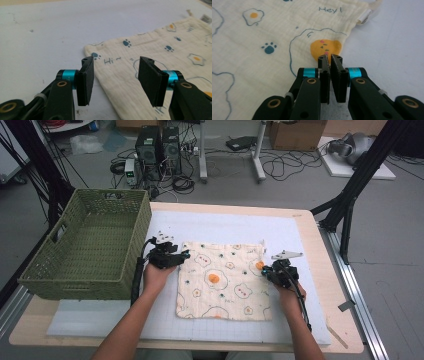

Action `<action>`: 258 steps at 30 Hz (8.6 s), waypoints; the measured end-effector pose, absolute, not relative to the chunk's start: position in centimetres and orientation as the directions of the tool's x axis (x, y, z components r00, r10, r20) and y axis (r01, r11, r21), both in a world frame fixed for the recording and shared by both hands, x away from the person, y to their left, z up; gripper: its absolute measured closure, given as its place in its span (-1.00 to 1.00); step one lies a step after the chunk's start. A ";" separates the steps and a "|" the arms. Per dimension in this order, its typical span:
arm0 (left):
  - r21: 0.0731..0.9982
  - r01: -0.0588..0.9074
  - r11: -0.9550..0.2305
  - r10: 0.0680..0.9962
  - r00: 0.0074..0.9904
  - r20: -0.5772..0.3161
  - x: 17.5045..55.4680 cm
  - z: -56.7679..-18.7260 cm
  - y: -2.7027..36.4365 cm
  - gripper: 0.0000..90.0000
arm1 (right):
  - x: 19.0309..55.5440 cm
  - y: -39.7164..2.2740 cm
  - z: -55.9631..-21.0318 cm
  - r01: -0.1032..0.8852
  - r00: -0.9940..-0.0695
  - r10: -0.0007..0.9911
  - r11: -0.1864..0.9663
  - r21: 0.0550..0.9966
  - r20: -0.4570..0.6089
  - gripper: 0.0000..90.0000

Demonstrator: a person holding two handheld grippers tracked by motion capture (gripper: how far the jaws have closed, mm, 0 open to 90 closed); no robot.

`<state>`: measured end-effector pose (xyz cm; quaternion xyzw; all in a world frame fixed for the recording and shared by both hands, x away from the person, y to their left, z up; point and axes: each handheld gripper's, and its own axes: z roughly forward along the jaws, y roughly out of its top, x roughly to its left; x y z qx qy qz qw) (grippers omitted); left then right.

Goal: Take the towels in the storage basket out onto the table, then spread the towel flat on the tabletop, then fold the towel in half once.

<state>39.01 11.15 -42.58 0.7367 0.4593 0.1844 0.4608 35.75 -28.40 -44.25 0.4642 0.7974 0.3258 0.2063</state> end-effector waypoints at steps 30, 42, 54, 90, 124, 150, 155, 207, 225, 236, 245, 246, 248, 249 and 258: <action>0.850 0.478 -0.221 0.779 0.611 -0.141 35.3 -43.4 10.7 0.07 | 28.5 -29.5 -43.4 0.541 -0.479 0.877 0.332 0.773 -0.041 -0.12; 0.929 0.361 -0.082 0.679 0.703 -0.213 31.5 -41.9 12.6 -0.55 | 26.3 -31.9 -41.2 0.412 -0.505 0.863 0.237 0.880 0.004 -0.65; 0.936 0.346 -0.066 0.684 0.698 -0.210 30.5 -41.8 14.1 -0.55 | 26.0 -32.7 -40.9 0.353 -0.501 0.865 0.239 0.905 -0.033 -0.75; 0.893 0.438 -0.104 0.744 0.630 -0.222 32.2 -42.9 13.1 -0.48 | 26.4 -32.9 -41.5 0.397 -0.491 0.871 0.210 0.893 0.014 -0.75; 0.830 0.538 -0.147 0.843 0.508 -0.180 44.0 -41.8 10.9 -0.29 | 27.3 -32.6 -42.0 0.435 -0.522 0.850 0.196 0.879 0.068 -0.75; 0.787 0.531 -0.313 0.851 0.526 -0.016 45.3 -44.9 9.8 0.44 | 28.4 -31.7 -42.2 0.448 -0.544 0.836 0.223 0.866 0.067 -0.75; 0.788 0.512 -0.341 0.837 0.548 0.007 45.0 -45.0 9.3 0.91 | 29.4 -31.6 -42.0 0.463 -0.542 0.838 0.230 0.856 0.067 -0.75; 0.786 0.572 -0.236 0.849 0.515 -0.120 45.3 -45.1 10.2 0.94 | 42.4 -29.6 -43.3 0.558 -0.490 0.871 0.284 0.779 0.033 -0.41; 0.786 0.575 -0.228 0.850 0.510 -0.127 45.3 -45.1 10.2 0.94 | 43.5 -29.7 -43.7 0.562 -0.473 0.881 0.281 0.778 0.023 -0.32; 0.785 0.586 -0.202 0.851 0.501 -0.155 45.4 -45.2 10.3 0.94 | 45.2 -28.0 -44.4 0.592 -0.510 0.860 0.369 0.716 -0.021 -0.04; 0.778 0.607 -0.164 0.853 0.483 -0.197 45.4 -45.1 10.8 0.95 | 45.9 -27.0 -43.6 0.603 -0.584 0.811 0.448 0.660 -0.016 0.80; 0.778 0.608 -0.157 0.853 0.481 -0.203 45.4 -45.1 10.9 0.95 | 45.9 -26.9 -43.5 0.592 -0.587 0.809 0.459 0.662 -0.035 0.88; 0.797 0.589 -0.135 0.853 0.478 -0.210 45.4 -44.6 11.1 0.95 | 45.8 -26.7 -43.3 0.578 -0.580 0.812 0.469 0.668 -0.068 0.90; 0.810 0.573 -0.121 0.853 0.478 -0.211 45.3 -44.2 11.2 0.95 | 45.7 -26.7 -43.1 0.570 -0.574 0.815 0.464 0.678 -0.076 0.91; 0.866 0.498 -0.050 0.846 0.482 -0.229 45.0 -42.7 12.2 0.95 | 45.2 -27.1 -41.4 0.479 -0.534 0.838 0.407 0.778 -0.109 0.92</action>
